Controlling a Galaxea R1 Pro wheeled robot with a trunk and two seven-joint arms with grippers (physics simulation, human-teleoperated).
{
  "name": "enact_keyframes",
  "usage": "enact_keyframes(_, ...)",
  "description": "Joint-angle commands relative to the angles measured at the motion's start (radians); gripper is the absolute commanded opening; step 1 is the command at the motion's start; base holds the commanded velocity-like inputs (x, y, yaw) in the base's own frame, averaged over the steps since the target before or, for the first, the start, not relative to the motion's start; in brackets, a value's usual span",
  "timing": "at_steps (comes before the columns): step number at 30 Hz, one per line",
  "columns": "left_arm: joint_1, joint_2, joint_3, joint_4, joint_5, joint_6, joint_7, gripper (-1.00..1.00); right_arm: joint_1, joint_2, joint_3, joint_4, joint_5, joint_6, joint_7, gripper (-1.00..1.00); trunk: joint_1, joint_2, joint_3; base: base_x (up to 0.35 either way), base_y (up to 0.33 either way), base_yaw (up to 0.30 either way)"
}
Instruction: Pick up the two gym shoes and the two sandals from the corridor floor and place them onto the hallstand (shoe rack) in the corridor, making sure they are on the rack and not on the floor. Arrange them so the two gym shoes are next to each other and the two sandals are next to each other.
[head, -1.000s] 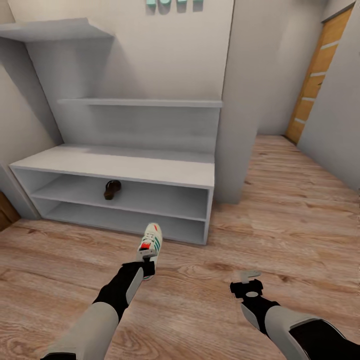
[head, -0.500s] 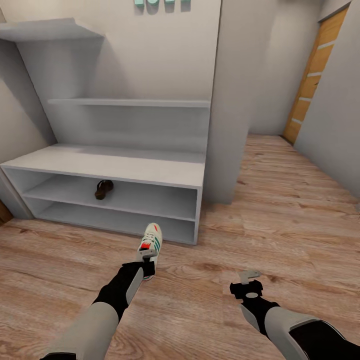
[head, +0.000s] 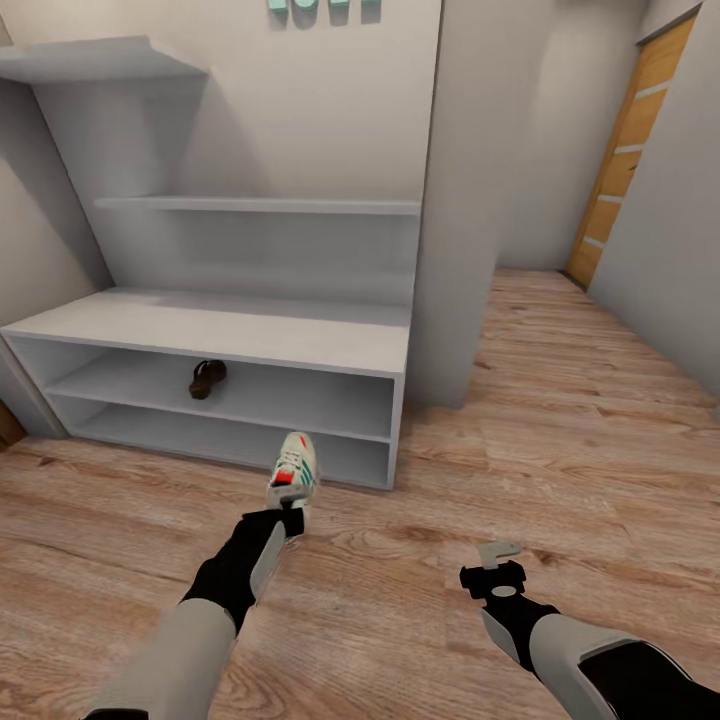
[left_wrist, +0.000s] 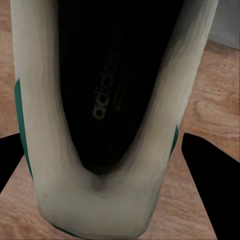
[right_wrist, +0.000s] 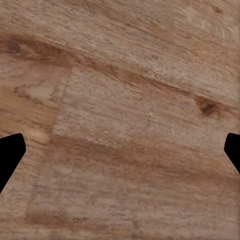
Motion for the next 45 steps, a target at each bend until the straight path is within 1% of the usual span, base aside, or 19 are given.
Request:
enact_keyframes(1,0.0,-0.001,0.002,-0.037,0.016,0.028,0.023,-1.0,-0.002,0.001,0.007,0.005,-0.006,-0.008,-0.002,1.0,0.0,0.0,-0.001,0.0,0.0,0.0)
enact_keyframes(4,0.0,-0.001,0.001,-0.14,0.015,0.136,0.069,-1.0,-0.002,0.001,0.008,0.005,-0.006,-0.008,-0.002,1.0,0.0,0.0,-0.001,0.0,0.0,0.0)
enact_keyframes(5,0.0,0.004,0.001,-0.17,0.015,0.177,0.08,-1.0,-0.002,0.001,0.008,0.005,-0.006,-0.008,-0.002,1.0,0.0,0.0,-0.001,0.0,0.0,0.0)
enact_keyframes(7,-0.002,0.022,0.001,-0.217,0.015,0.248,0.096,-1.0,-0.002,0.001,0.008,0.005,-0.006,-0.008,-0.002,1.0,0.0,0.0,-0.001,0.0,0.0,0.0)
enact_keyframes(8,-0.005,0.041,0.001,-0.247,0.016,0.297,0.105,-1.0,-0.002,0.001,0.008,0.005,-0.006,-0.008,-0.002,1.0,0.0,0.0,-0.001,0.0,0.0,0.0)
enact_keyframes(10,-0.017,0.061,0.0,-0.272,0.016,0.341,0.112,-1.0,-0.002,0.001,0.007,0.005,-0.006,-0.008,-0.002,1.0,0.0,0.0,-0.001,0.0,0.0,0.0)
enact_keyframes(12,-0.038,0.071,0.0,-0.276,0.016,0.367,0.115,-1.0,-0.002,0.001,0.007,0.005,-0.006,-0.008,-0.002,1.0,0.0,0.0,-0.001,0.0,0.0,0.0)
enact_keyframes(15,-0.067,0.076,0.0,-0.236,0.016,0.38,0.116,-1.0,-0.002,0.001,0.007,0.005,-0.006,-0.008,-0.002,1.0,0.0,0.0,-0.001,0.0,0.0,0.0)
enact_keyframes(17,-0.104,0.078,0.0,-0.176,0.016,0.385,0.116,-1.0,-0.002,0.001,0.007,0.005,-0.006,-0.008,-0.002,1.0,0.0,0.0,-0.001,0.0,0.0,0.0)
enact_keyframes(18,-0.129,0.079,0.0,-0.139,0.016,0.387,0.115,-1.0,-0.001,0.001,0.007,0.005,-0.006,-0.008,-0.002,1.0,0.0,0.0,-0.001,0.0,0.0,0.0)
enact_keyframes(19,-0.184,0.08,0.0,-0.06,0.017,0.389,0.114,-1.0,-0.001,0.001,0.007,0.005,-0.006,-0.008,-0.002,1.0,0.0,0.0,-0.001,0.0,0.0,0.0)
enact_keyframes(20,-0.21,0.08,0.0,-0.025,0.017,0.389,0.114,-1.0,-0.001,0.001,0.007,0.005,-0.006,-0.008,-0.002,1.0,0.0,0.0,-0.001,0.0,0.0,0.0)
enact_keyframes(21,-0.267,0.081,0.0,0.048,0.018,0.391,0.113,-1.0,0.0,0.001,0.007,0.005,-0.006,-0.008,-0.002,1.0,0.0,0.0,-0.001,0.0,0.0,0.0)
enact_keyframes(23,-0.29,0.08,0.0,0.078,0.018,0.391,0.11,-1.0,0.0,0.0,0.007,0.005,-0.006,-0.008,-0.002,1.0,0.0,0.0,-0.001,0.0,0.0,0.0)
enact_keyframes(27,-0.322,0.079,0.0,0.112,0.019,0.392,0.081,-1.0,0.0,0.001,0.007,0.005,-0.006,-0.008,-0.002,1.0,0.0,0.0,-0.001,0.0,0.0,0.0)
enact_keyframes(28,-0.332,0.079,0.0,0.12,0.019,0.392,0.06,-1.0,0.0,0.001,0.007,0.005,-0.006,-0.008,-0.002,1.0,0.0,0.0,-0.001,0.0,0.0,0.0)
enact_keyframes(31,-0.341,0.08,0.0,0.128,0.019,0.392,0.039,-1.0,0.0,0.001,0.007,0.005,-0.006,-0.008,-0.002,1.0,0.0,0.0,-0.001,0.0,0.0,0.0)
enact_keyframes(40,-0.349,0.08,0.001,0.134,0.019,0.39,0.019,-1.0,0.0,0.0,0.006,0.005,-0.006,-0.008,-0.002,1.0,0.0,0.0,-0.001,0.009,0.0,0.0)
enact_keyframes(45,-0.349,0.08,0.003,0.136,0.019,0.39,0.007,-1.0,0.0,0.0,0.006,0.005,-0.006,-0.008,-0.002,1.0,0.0,0.0,-0.001,0.165,0.0,0.0)
